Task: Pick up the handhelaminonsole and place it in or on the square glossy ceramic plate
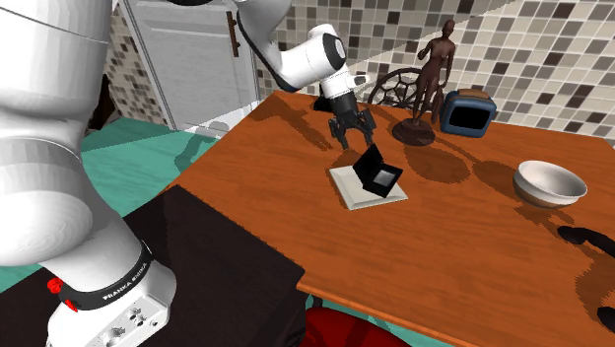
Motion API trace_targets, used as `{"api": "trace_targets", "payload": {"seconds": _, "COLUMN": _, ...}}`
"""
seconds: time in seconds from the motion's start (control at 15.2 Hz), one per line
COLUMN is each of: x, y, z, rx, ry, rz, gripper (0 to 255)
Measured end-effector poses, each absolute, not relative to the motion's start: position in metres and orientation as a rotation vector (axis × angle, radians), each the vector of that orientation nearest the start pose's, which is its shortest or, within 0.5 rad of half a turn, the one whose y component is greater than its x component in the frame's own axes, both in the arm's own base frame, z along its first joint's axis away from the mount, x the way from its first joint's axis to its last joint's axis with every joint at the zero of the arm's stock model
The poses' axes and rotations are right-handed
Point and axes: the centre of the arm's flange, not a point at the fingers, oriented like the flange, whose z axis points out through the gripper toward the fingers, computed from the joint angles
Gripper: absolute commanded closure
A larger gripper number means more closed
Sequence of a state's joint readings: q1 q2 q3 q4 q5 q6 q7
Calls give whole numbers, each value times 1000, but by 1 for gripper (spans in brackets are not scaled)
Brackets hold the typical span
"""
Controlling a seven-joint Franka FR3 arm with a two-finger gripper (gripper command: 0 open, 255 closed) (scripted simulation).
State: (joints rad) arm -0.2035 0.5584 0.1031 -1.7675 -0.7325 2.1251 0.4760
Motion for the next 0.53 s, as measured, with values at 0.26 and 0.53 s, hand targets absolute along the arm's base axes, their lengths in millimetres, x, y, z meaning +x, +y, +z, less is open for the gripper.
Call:
{"api": "trace_targets", "payload": {"seconds": 0.26, "x": 642, "y": -88, "z": 257, "rx": 2587, "ry": -168, "rz": -104, "gripper": 0}}
{"api": "trace_targets", "payload": {"seconds": 0.53, "x": 643, "y": -88, "z": 258, "rx": 2587, "ry": -169, "rz": -105, "gripper": 0}}
